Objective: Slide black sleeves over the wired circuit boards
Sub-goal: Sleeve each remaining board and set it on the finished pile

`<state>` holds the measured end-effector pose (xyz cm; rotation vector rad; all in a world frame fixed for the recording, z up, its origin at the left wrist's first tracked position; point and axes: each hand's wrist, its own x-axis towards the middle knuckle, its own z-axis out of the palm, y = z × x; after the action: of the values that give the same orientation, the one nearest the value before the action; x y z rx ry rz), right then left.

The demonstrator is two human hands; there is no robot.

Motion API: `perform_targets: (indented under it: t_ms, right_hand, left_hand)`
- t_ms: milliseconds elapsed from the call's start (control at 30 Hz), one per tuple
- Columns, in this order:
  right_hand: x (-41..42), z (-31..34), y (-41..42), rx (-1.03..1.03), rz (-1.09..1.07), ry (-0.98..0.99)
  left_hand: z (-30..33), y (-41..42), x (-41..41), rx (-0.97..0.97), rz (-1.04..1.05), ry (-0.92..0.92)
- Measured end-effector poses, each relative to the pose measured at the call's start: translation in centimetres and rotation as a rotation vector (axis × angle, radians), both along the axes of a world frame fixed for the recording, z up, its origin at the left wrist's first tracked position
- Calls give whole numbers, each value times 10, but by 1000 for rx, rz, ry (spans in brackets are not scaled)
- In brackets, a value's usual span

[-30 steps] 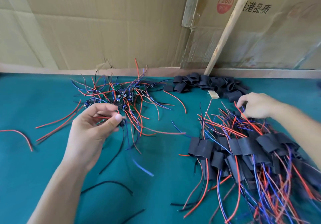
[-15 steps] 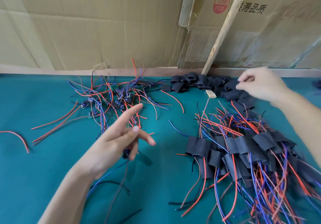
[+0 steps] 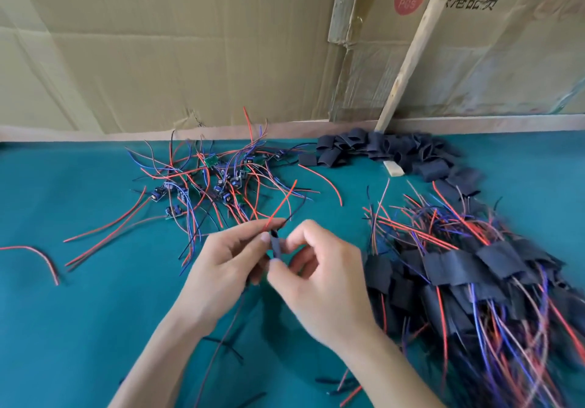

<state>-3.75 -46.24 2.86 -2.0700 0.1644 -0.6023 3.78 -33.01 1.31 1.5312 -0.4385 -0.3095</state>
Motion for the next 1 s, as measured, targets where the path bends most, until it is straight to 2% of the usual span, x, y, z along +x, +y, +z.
perform_targets:
  t_ms: [100, 300, 400, 533, 667, 767, 867, 1000]
  right_hand:
    - [-1, -6, 5, 77, 58, 16]
    - [-7, -4, 4, 266, 123, 97]
    - [-10, -3, 1, 249, 102, 81]
    - [-10, 2, -6, 293, 125, 75]
    - [-7, 9, -25, 504, 127, 87]
    - [-3, 13, -38, 718, 31, 20]
    - [-2, 13, -46, 945, -49, -44]
    - [0, 13, -47, 1098, -134, -111]
  left_hand:
    - [-1, 1, -1, 29, -5, -16]
    - [3, 4, -2, -54, -116, 13]
    - [3, 6, -2, -53, -141, -29]
    - [0, 8, 2, -138, -132, 27]
    - [-4, 11, 6, -145, -61, 65]
    - [-5, 12, 7, -154, -31, 100]
    - [-3, 11, 5, -127, -63, 79]
    - [-1, 10, 0, -89, -131, 72]
